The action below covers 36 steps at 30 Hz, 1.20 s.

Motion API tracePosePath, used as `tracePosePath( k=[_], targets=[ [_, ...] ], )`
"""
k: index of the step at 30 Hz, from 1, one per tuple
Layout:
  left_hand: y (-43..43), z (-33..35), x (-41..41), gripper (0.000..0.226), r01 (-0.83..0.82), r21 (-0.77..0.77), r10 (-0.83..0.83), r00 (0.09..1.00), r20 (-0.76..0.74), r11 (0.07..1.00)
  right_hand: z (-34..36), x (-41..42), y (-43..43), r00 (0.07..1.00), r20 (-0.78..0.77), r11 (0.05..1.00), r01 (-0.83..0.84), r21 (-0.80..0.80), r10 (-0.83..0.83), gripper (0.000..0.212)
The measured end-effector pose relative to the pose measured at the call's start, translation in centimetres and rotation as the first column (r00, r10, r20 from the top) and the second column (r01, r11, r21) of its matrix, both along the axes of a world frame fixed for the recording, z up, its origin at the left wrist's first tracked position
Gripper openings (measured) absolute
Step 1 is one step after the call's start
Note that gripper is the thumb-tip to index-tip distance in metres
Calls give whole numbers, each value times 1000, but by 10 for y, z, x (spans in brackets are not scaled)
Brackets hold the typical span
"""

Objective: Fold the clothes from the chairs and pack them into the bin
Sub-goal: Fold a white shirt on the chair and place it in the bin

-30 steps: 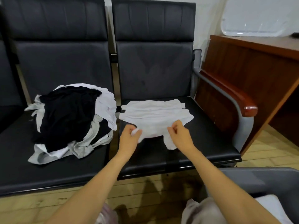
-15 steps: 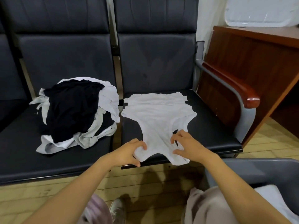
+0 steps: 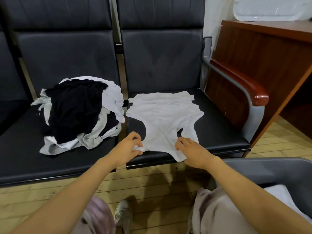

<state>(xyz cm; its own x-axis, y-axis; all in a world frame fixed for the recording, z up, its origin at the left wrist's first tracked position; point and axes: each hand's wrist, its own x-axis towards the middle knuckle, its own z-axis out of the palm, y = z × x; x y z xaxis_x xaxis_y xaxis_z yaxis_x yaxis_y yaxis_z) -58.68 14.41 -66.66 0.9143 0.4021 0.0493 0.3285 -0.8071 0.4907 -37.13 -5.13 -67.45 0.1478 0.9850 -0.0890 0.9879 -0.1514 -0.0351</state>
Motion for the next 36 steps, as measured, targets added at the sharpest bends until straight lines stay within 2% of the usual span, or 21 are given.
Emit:
tracePosePath(
  k=[4, 8, 12, 17, 20, 25, 27, 30, 33, 36],
  targets=[
    [-2, 2, -1, 14, 16, -5, -16, 1000, 4, 1000, 9, 6, -5, 998, -59, 990, 30, 141, -22, 25],
    [-4, 21, -2, 11, -48, -76, 60, 985, 164, 996, 38, 8, -4, 985, -106, 918, 169, 360, -140, 27],
    [-7, 68, 4, 14, -217, -201, 262, 936, 234, 955, 98, 9, 3, 953, -197, 860, 295, 418, -231, 26],
    [-23, 163, 7, 15, -282, -307, 410, 737, 537, 909, 197, -5, 6, 951, -231, 750, 304, 588, -204, 21],
    [-39, 218, -4, 16, -216, -279, 349, 683, 642, 936, 251, -18, -3, 956, -245, 679, 289, 675, -164, 18],
    [-64, 274, -27, 31, -64, -332, 312, 545, 778, 941, 307, -42, -27, 958, -277, 554, 271, 787, -74, 17],
    [-69, 280, -30, 37, -49, -352, 321, 542, 776, 935, 311, -45, -33, 959, -276, 553, 261, 791, -59, 16],
    [-66, 269, -28, 38, -84, -387, 362, 574, 734, 918, 298, -40, -34, 955, -287, 616, 271, 739, -75, 17],
    [-57, 241, -19, 37, -142, -387, 378, 663, 646, 911, 267, -26, -27, 939, -324, 690, 309, 655, -113, 16],
    [-42, 208, -7, 34, -189, -387, 384, 757, 528, 903, 232, -12, -15, 921, -361, 730, 348, 588, -148, 7]
  ],
)
